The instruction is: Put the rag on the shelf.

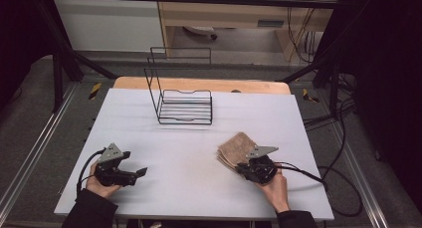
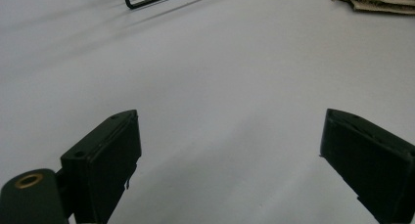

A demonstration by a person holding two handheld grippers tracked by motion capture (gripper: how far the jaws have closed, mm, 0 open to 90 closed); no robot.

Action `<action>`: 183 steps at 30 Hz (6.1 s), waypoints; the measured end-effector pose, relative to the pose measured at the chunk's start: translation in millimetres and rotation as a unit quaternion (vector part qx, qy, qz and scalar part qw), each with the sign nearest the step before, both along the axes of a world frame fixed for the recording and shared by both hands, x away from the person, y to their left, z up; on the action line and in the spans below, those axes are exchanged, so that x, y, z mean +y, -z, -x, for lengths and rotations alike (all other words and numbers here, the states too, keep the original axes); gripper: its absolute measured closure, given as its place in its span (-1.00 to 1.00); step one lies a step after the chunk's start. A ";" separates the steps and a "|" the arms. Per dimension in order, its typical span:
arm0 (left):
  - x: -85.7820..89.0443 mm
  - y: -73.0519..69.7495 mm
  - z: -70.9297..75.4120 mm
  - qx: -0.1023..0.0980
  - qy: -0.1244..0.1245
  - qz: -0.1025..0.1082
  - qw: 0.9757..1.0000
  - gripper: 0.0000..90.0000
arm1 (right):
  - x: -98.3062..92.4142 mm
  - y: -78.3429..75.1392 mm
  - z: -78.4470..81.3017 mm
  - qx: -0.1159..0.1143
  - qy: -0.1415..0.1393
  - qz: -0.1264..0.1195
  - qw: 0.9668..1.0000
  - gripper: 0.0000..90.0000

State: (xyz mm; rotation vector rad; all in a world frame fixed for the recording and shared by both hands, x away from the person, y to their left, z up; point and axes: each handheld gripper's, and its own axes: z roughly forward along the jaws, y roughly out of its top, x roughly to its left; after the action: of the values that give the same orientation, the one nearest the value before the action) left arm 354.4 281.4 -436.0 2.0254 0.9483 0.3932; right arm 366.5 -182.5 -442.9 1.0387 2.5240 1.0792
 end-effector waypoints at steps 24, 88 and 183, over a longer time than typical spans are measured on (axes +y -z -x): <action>-0.2 -0.3 -0.6 0.000 0.002 0.000 1.000 -0.83 | 50.8 7.2 -47.5 -0.081 0.027 0.059 0.995 0.31; 0.0 -0.2 -0.8 0.003 0.000 0.000 1.000 -0.82 | 144.6 -12.5 -33.9 -0.017 -0.033 -0.046 0.998 0.86; -164.8 15.3 -41.5 0.131 -0.043 0.043 0.990 0.66 | 38.6 7.5 -60.0 0.030 0.040 -0.076 0.996 0.16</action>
State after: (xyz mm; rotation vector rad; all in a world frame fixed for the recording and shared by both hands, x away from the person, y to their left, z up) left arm 395.9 116.6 -451.3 1.9930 1.1940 0.1298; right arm 426.5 -143.9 -450.4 1.2158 2.4543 1.2504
